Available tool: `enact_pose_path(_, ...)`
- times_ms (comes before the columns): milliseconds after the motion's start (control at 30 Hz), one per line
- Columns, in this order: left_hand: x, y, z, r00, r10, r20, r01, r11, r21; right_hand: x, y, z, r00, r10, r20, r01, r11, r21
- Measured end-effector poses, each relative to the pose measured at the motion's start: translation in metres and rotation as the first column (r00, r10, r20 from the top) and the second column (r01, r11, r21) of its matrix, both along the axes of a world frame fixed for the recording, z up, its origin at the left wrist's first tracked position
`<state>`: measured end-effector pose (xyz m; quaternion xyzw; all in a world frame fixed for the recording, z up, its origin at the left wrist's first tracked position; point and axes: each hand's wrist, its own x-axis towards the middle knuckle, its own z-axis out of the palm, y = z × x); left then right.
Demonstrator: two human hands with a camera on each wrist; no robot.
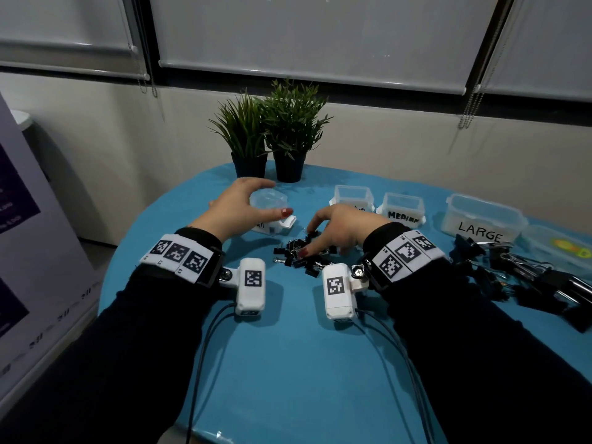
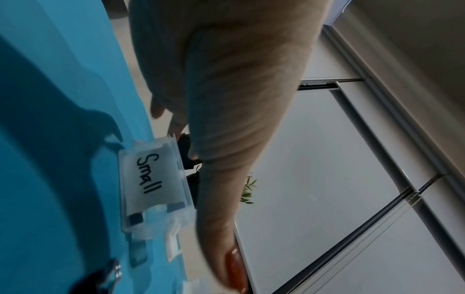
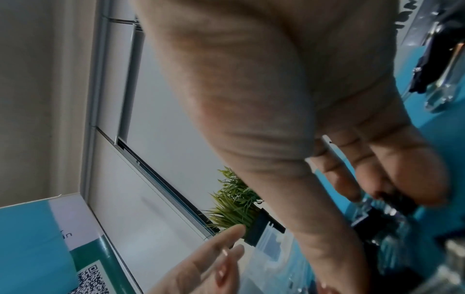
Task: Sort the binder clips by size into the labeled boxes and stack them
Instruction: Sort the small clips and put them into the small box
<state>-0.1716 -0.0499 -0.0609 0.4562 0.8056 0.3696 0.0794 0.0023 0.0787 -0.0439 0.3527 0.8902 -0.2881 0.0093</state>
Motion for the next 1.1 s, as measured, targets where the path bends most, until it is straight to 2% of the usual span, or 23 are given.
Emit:
enact_pose_path(100,0.0,-0.001,-0.002,0.993,-0.049,0.104,0.06,0.993,-0.101,-0.002,0.0,-0.002,1.0,0.015,-0.025,-0.018,0.995,-0.094)
enact_pose_path(300,-0.002,0.003,-0.006,0.995,-0.052,0.088,0.068,0.981,-0.181,-0.005,0.007,-0.006,0.991,-0.027,-0.133,0.005,0.987,-0.158)
enact_pose_path(400,0.0,0.004,-0.007,0.995,-0.065,0.071,0.076,0.982,-0.175,-0.004,0.014,0.0,0.965,-0.116,-0.233,0.076,0.982,-0.174)
enact_pose_path(500,0.004,0.006,-0.008,0.994,-0.075,0.075,0.087,0.983,-0.16,-0.006,0.017,0.002,0.872,-0.228,-0.434,0.131,0.961,-0.243)
enact_pose_path(600,0.008,0.008,-0.01,0.993,-0.092,0.078,0.102,0.986,-0.13,-0.014,0.01,0.0,0.675,-0.306,-0.672,0.043,0.925,-0.378)
enact_pose_path(633,0.01,0.008,-0.01,0.992,-0.102,0.08,0.112,0.987,-0.119,-0.018,0.006,-0.001,0.638,-0.3,-0.709,0.003,0.922,-0.388)
enact_pose_path(667,0.011,0.008,-0.01,0.99,-0.112,0.083,0.121,0.987,-0.109,-0.022,0.002,-0.003,0.636,-0.271,-0.723,-0.03,0.927,-0.373)
enact_pose_path(800,0.011,0.01,-0.011,0.99,-0.106,0.088,0.114,0.989,-0.09,-0.029,-0.006,-0.006,0.753,-0.054,-0.656,-0.101,0.976,-0.196)
enact_pose_path(867,0.009,0.01,-0.012,0.991,-0.08,0.112,0.089,0.993,-0.079,-0.024,-0.004,-0.003,0.75,-0.053,-0.659,-0.07,0.985,-0.158)
enact_pose_path(933,0.006,0.011,-0.014,0.99,-0.05,0.131,0.06,0.996,-0.072,-0.016,0.002,0.0,0.754,-0.129,-0.644,0.046,0.988,-0.145)
enact_pose_path(1000,0.003,0.012,-0.015,0.991,-0.029,0.13,0.039,0.996,-0.077,-0.008,0.01,0.0,0.852,-0.2,-0.483,0.173,0.98,-0.1)
enact_pose_path(1067,0.003,0.013,-0.015,0.991,-0.022,0.13,0.033,0.996,-0.084,-0.002,0.015,-0.001,0.967,-0.143,-0.212,0.127,0.988,-0.089)
enact_pose_path(1100,0.003,0.013,-0.015,0.991,-0.024,0.134,0.036,0.996,-0.085,0.0,0.016,-0.002,0.991,-0.076,-0.108,0.065,0.992,-0.104)
